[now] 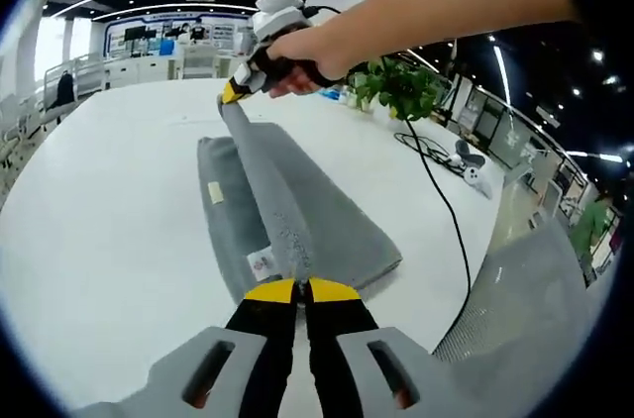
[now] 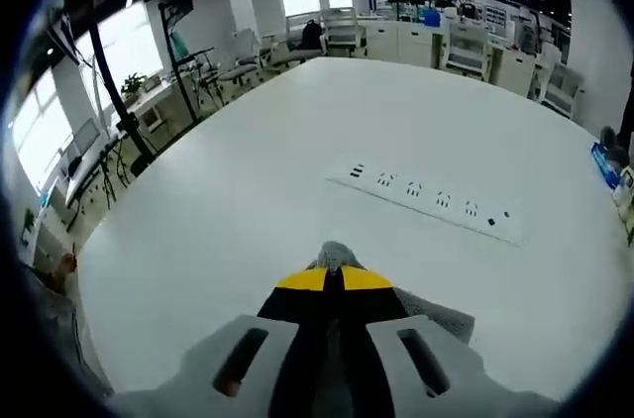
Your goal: Fold the towel on the table until its edges align and the towel forms a compact rectangular stack.
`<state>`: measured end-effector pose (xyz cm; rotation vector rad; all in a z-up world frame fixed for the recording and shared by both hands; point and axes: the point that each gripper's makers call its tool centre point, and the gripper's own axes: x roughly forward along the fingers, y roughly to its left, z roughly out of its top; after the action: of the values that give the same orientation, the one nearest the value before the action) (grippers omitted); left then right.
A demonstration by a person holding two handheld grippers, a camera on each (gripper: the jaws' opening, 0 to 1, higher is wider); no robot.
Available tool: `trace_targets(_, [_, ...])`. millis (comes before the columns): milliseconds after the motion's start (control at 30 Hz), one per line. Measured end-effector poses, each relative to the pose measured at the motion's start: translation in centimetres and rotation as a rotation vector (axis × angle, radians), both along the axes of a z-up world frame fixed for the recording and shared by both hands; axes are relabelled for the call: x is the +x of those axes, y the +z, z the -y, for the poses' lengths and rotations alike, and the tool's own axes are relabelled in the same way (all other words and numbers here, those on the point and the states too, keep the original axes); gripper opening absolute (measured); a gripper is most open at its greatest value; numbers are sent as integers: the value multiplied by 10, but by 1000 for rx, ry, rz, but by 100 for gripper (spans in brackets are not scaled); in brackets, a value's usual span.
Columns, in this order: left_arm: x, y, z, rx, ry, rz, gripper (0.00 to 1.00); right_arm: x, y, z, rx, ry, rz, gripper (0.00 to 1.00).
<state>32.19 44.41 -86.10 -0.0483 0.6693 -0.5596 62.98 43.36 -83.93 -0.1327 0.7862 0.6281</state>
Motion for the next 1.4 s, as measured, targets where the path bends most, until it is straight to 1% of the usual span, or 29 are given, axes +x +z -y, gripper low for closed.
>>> trace_targets(167, [-1,-8,-5,3,6,-21,3,-5,-5,-7,-8,6,-4,0])
trace_targets(200, [-2,-10,-6,6,7,-29,3,-5,-9,-10,-8,6,-6,0])
trace_targets(300, [-2,-18,-9,6,8,-45,3,-6,-15,-14,-13,3,-11,0])
trace_targets(333, [-3,-19,-9,6,9,-48,3,0,-23,-20,-15,8,-10,0])
trace_targets(400, [-2,-24,-12,10,13,-56,3,-1,-22,-17,-32,18,0,0])
trace_targets(500, [-2,-28,-14,10,17,-64,3,-2,-23,-15,-32,12,-3,0])
trace_targets(667, [-4,-33,-17,26,13,-75,3,5,-34,-18,-45,9,1,1])
trace_targets(733, [-5,-36,-17,22,16,-89,3,10,-38,-20,-55,17,12,1])
trace_targets(867, [-7,-37,-20,20,23,-90,4,15,-36,-22,-49,23,48,2])
trace_targets(900, [-7,-34,-21,10,30,-81,4,17,-36,-18,-70,18,63,3])
trace_targets(933, [-7,-33,-22,4,37,-77,4,17,-35,-18,-71,14,71,4])
trace_targets(967, [-6,-33,-24,1,42,-79,4,18,-33,-18,-58,15,84,8])
trace_targets(1000, [-7,-33,-26,-3,46,-83,5,21,-29,-21,-24,1,102,10])
trace_targets(1067, [-7,-29,-30,-9,59,-79,5,23,-24,-18,-21,-8,102,13])
trace_targets(1133, [-8,-24,-32,-20,72,-77,6,26,-22,-17,-14,-14,108,14])
trace_targets(1233, [-2,-15,-37,-21,94,-41,5,21,-17,-12,-2,-21,108,14])
trace_targets(1267, [0,-11,-38,-28,102,-29,5,21,-19,-15,-1,-15,104,14])
trace_targets(1333, [3,-4,-38,-30,109,-15,5,19,-14,-11,-2,-9,114,14])
trace_targets(1400, [5,-2,-38,-28,111,-9,5,18,-10,-8,7,-8,112,15])
